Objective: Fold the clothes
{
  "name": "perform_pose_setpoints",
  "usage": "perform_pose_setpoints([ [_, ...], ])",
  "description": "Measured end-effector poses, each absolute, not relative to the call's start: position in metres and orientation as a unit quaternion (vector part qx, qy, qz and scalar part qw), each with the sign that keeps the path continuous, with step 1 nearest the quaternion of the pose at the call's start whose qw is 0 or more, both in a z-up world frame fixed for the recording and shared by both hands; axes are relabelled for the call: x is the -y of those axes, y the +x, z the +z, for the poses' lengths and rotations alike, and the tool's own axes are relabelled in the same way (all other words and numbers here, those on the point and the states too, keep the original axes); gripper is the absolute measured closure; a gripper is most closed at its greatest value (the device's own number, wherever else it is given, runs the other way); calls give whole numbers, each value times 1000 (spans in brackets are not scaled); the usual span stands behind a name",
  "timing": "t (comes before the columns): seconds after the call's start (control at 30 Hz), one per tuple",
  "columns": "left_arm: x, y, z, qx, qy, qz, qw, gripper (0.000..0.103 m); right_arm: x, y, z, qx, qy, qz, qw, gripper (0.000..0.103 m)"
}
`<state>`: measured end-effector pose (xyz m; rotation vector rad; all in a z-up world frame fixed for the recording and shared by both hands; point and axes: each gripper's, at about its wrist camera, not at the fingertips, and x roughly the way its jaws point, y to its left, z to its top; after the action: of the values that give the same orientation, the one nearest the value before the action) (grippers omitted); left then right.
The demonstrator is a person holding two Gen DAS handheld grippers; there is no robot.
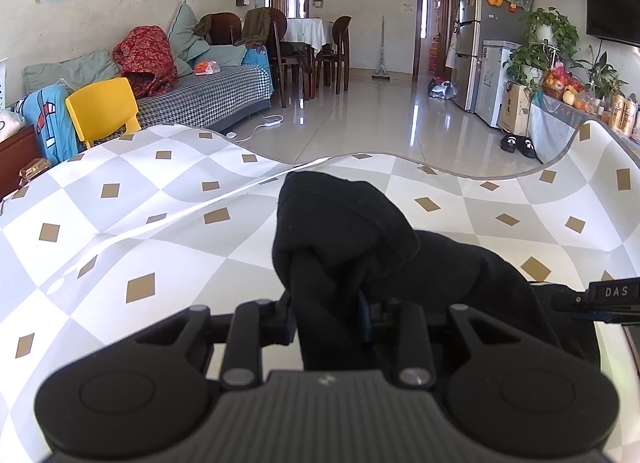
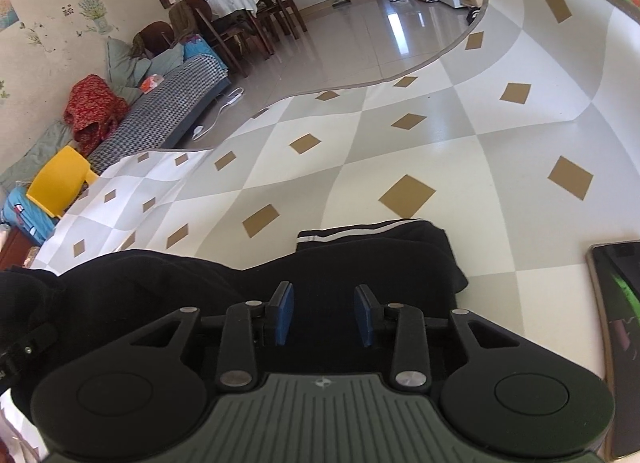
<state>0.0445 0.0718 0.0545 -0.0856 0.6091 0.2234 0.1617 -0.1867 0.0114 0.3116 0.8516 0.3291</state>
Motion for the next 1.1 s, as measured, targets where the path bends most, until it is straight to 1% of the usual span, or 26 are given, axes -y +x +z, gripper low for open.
perform_pose_setpoints([
  [0.07, -72, 45, 54, -300, -42, 110, 947, 76, 182, 161, 11, -410, 152, 178, 881, 62],
  [0.27, -73, 46, 53, -302, -44, 112, 946, 76, 167, 157, 9, -403, 133, 216, 880, 56],
  [0.4, -73, 45, 53, -303, -45, 112, 945, 76, 161, 156, 5, -405, 120, 223, 879, 56],
  [0.57, -75, 45, 53, -304, -48, 115, 945, 76, 160, 153, 11, -393, 130, 250, 875, 55],
  [0.73, -77, 44, 53, -305, -51, 116, 944, 76, 150, 149, 13, -386, 105, 270, 876, 53],
  [1.0, -77, 43, 53, -305, -53, 113, 944, 76, 144, 152, -4, -391, 69, 238, 887, 52],
  [1.03, -77, 43, 53, -306, -54, 113, 944, 76, 143, 152, -5, -394, 67, 237, 885, 53],
  [1.1, -78, 42, 53, -307, -58, 111, 944, 76, 142, 153, -6, -397, 67, 231, 886, 59],
])
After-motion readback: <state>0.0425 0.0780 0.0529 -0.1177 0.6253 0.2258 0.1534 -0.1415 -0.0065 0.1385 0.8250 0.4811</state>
